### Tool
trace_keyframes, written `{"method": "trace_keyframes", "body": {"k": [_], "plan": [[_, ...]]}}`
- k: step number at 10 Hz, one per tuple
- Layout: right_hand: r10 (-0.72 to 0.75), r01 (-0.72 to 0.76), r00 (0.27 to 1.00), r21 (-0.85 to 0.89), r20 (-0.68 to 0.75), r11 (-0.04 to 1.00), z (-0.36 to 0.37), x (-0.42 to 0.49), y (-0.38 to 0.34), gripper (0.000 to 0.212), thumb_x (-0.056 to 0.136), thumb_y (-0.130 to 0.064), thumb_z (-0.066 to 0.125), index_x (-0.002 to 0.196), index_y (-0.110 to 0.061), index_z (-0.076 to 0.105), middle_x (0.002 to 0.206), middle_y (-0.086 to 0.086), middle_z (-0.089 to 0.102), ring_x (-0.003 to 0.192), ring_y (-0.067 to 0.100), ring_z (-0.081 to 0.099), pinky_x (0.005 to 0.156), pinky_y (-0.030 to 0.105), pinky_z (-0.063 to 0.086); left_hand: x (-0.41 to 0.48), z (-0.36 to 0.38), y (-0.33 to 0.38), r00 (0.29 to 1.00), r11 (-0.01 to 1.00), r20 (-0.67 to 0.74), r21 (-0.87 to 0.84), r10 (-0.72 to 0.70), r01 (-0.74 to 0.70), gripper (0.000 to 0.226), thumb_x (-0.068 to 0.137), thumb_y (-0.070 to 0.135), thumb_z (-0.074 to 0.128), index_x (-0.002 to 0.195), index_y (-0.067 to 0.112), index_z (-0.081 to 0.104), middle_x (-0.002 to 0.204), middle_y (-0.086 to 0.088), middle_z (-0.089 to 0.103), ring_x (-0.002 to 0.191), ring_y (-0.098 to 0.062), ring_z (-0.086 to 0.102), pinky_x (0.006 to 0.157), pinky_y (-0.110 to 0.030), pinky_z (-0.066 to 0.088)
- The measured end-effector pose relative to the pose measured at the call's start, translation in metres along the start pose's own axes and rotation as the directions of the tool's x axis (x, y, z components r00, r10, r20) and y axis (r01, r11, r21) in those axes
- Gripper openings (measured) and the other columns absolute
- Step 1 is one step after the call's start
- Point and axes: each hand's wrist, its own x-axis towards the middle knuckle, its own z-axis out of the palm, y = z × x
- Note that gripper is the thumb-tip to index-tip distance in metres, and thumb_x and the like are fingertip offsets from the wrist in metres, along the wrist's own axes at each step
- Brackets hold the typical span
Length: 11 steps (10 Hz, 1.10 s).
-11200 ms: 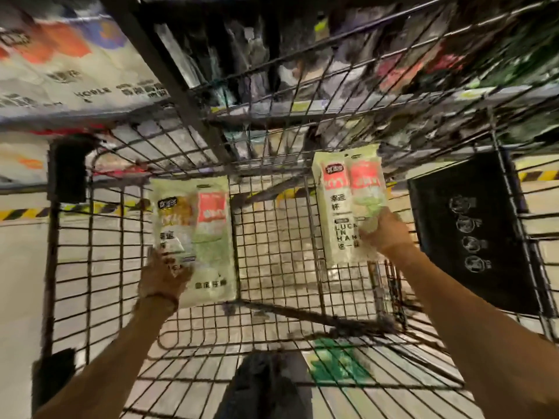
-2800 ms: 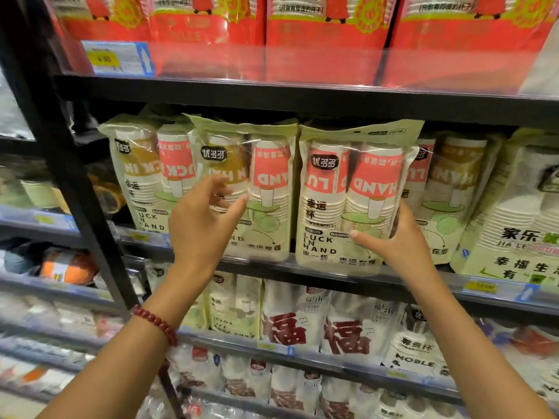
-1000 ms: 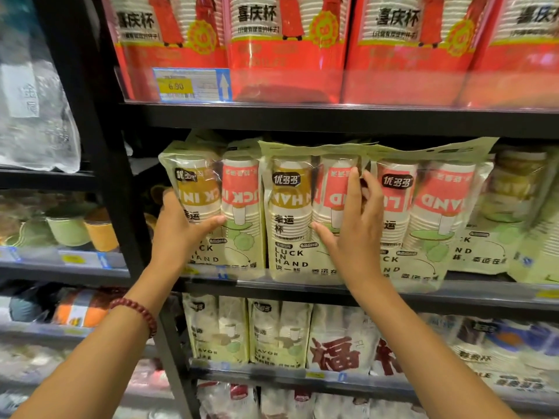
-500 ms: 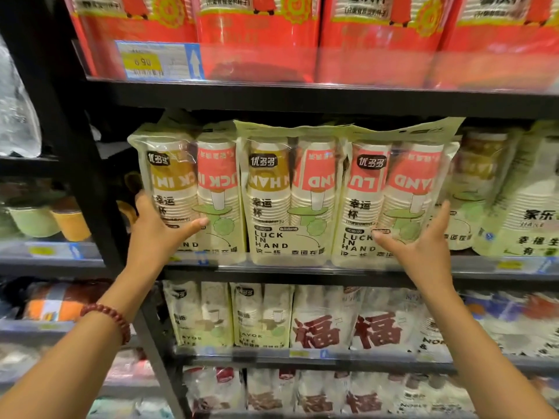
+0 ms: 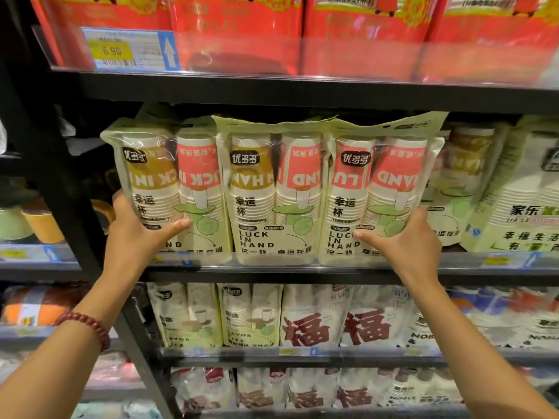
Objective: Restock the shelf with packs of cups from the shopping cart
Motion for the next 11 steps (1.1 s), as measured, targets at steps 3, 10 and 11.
{"method": "trace_keyframes", "body": {"k": [3,10,11], "plan": [[-0.054,0.051,0.995,0.040,0.085,0.998,-0.006,-0.001,-0.002,0.088,0.051,-0.067,0.079,0.109,-0.011,0.044,0.105,0.002,0.063,0.093,0.022,0.062,0.067,0.029,0.042,-0.004,0.001,0.006,1.000,0.999,0.004,0.007,-0.031,0.031,0.087,0.066,0.036,0.082,0.132,0.011,0.030,0.134,-0.010,0.051,0.118,-0.024,0.051,0.097,-0.042,0.042],[-0.060,0.030,0.957,0.109,0.283,0.994,-0.037,-0.009,-0.003,0.057,0.079,-0.035,0.074,0.123,-0.011,0.047,0.121,0.006,0.063,0.108,0.026,0.059,0.083,0.034,0.047,-0.013,-0.007,0.034,0.994,0.993,0.007,0.047,-0.110,0.109,0.079,0.067,0.032,0.084,0.128,0.009,0.039,0.127,-0.009,0.054,0.116,-0.028,0.055,0.089,-0.041,0.047],[-0.106,0.078,0.968,0.128,0.227,0.989,-0.068,-0.025,0.003,0.048,0.085,-0.035,0.068,0.125,-0.011,0.054,0.124,0.007,0.062,0.112,0.024,0.057,0.090,0.037,0.046,-0.041,-0.016,0.055,1.000,0.997,-0.023,0.070,-0.022,0.023,0.063,0.074,0.028,0.079,0.126,0.014,0.047,0.128,-0.008,0.054,0.119,-0.027,0.053,0.091,-0.042,0.045]]}}
